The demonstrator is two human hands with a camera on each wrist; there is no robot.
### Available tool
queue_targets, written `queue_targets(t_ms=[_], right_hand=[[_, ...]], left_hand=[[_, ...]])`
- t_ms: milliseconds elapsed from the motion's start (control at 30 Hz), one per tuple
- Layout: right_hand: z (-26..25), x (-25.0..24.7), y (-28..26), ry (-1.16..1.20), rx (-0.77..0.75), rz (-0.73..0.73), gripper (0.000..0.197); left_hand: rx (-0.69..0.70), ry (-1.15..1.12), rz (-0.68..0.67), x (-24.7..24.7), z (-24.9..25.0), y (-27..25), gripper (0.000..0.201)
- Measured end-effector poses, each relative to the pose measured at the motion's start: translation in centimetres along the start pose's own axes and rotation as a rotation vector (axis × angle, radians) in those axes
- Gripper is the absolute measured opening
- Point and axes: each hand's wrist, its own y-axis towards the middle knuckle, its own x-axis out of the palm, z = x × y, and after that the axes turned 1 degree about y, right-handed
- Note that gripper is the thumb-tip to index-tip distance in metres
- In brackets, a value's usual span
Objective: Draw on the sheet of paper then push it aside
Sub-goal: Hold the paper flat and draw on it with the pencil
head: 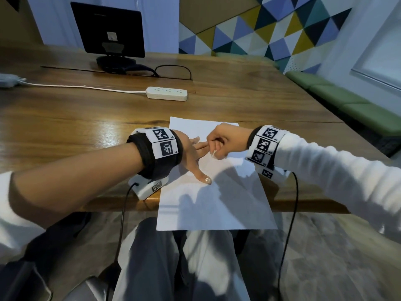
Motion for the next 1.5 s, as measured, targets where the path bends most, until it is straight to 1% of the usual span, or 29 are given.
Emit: queue_targets(t_ms=[33,133,167,233,333,367,467,500,633,733,800,867,933,1000,1100,1133,1233,1300,1367,1433,1500], right_hand=[[-0.2,0.1,0.0,-0.005,-0.002,0.001,0.008],[-0.5,0.6,-0.6,0.030,-0.024,-0.137,0.014],[-0.5,0.5,-0.8,0.044,-0.030,-0.158,0.015],[-0.3,0.1,-0.4,0.036,-0.027,-0.114,0.013],[-0.3,0.2,-0.1,0.021,-0.022,-0.027,0.010],[-0.4,0.5,-0.1,0.008,-0.032,-0.028,0.009],[-0.7,0.8,-0.4,0.005,-0.027,-0.119,0.009],[-0.7,0.7,-0.1,0.012,-0.023,-0.123,0.008],[-1.0,0.8,0.6,-0.007,-0.026,-0.054,0.008],[-1.0,0.9,0.5,0.024,-0.031,-0.101,0.011],[-0.8,0.6,0.7,0.070,-0.016,-0.060,0.007],[-0.8,0.8,0.8,0.040,-0.022,-0.028,0.007],[-1.2,1.2,0.6,0.000,-0.050,-0.070,0.007],[-1.4,1.0,0.6,0.015,-0.054,-0.103,0.007],[-1.5,0.8,1.1,0.006,-0.037,-0.032,0.008],[-1.7,1.1,1.1,-0.010,-0.042,-0.031,0.008],[-2.1,1.3,1.1,-0.011,-0.071,-0.094,0.007],[-2.1,0.9,1.5,-0.012,-0.065,-0.053,0.008],[-2.3,1.3,1.8,-0.018,-0.064,-0.018,0.014],[-2.7,2.1,1.5,-0.001,-0.086,-0.057,0.011],[-2.6,2.3,0.9,0.049,-0.098,-0.097,0.007]], left_hand=[[0.000,0.000,0.004,0.1,0.0,0.1,0.110],[-0.003,-0.016,0.004,0.0,-0.5,0.2,0.117],[-0.004,-0.003,-0.004,-0.1,-0.7,0.3,0.120],[-0.009,0.031,-0.024,-0.4,-1.2,0.1,0.124],[-0.003,0.037,-0.030,-0.4,-1.7,-0.2,0.124],[0.000,0.031,-0.022,-0.2,-1.8,-0.1,0.125],[0.012,0.029,-0.019,0.0,-1.9,0.2,0.126],[0.012,0.034,-0.022,-0.1,-1.8,0.2,0.125],[0.029,0.010,-0.026,-0.4,-1.6,-0.4,0.119],[0.028,0.002,-0.029,-0.4,-1.6,-0.6,0.119],[0.031,0.008,-0.023,-0.5,-1.5,-0.7,0.118],[0.033,-0.024,-0.021,-0.3,-1.6,-0.8,0.117],[0.030,-0.052,-0.029,-0.1,-2.0,-0.6,0.120],[0.030,-0.043,-0.033,0.0,-2.2,-0.2,0.122],[0.047,-0.062,-0.034,0.1,-2.3,0.0,0.121],[0.058,-0.086,-0.045,0.1,-2.4,0.0,0.121],[0.070,-0.124,-0.070,0.2,-2.8,0.2,0.123],[0.064,-0.130,-0.076,0.1,-2.6,0.1,0.120],[0.076,-0.157,-0.089,0.0,-2.4,-0.5,0.112],[0.076,-0.190,-0.093,-0.2,-2.2,-1.1,0.103],[0.080,-0.182,-0.075,-0.3,-2.1,-1.1,0.101]])
